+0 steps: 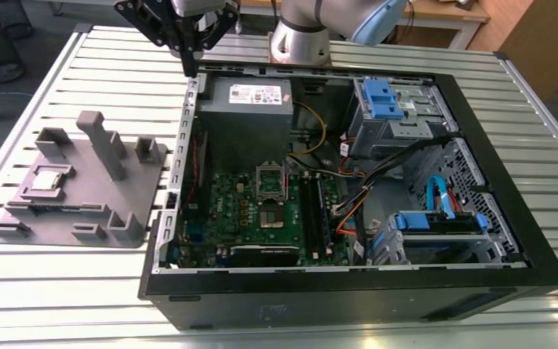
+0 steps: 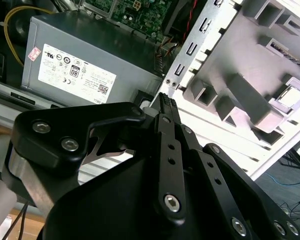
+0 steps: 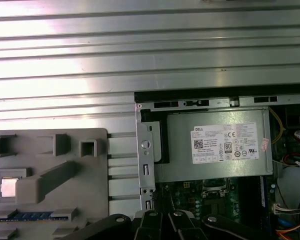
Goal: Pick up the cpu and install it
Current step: 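Reach for the cpu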
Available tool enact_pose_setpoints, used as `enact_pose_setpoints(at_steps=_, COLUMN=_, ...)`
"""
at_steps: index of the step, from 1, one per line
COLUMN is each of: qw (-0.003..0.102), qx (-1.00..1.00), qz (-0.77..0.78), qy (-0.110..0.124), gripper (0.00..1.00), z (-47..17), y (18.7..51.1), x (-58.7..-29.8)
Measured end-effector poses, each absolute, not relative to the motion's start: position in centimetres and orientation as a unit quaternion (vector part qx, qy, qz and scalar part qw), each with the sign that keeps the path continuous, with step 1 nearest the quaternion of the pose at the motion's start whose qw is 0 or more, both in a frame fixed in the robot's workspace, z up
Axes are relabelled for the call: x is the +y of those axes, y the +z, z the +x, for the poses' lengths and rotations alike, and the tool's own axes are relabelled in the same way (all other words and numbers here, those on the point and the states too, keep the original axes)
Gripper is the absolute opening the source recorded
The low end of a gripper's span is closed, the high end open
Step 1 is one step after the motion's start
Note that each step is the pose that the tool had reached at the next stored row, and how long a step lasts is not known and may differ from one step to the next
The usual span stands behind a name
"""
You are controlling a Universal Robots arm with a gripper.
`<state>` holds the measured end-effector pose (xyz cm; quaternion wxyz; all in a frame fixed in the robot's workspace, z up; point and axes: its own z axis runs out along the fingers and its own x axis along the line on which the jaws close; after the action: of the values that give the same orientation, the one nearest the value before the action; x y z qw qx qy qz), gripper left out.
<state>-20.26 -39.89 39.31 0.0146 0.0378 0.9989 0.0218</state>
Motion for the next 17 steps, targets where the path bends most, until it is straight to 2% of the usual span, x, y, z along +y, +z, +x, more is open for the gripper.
enact_pose_setpoints(at_steps=17, qw=0.015, qx=0.999, qz=0.038, qy=0.022, gripper=0.11, z=-20.83, y=39.29, x=-39.89)
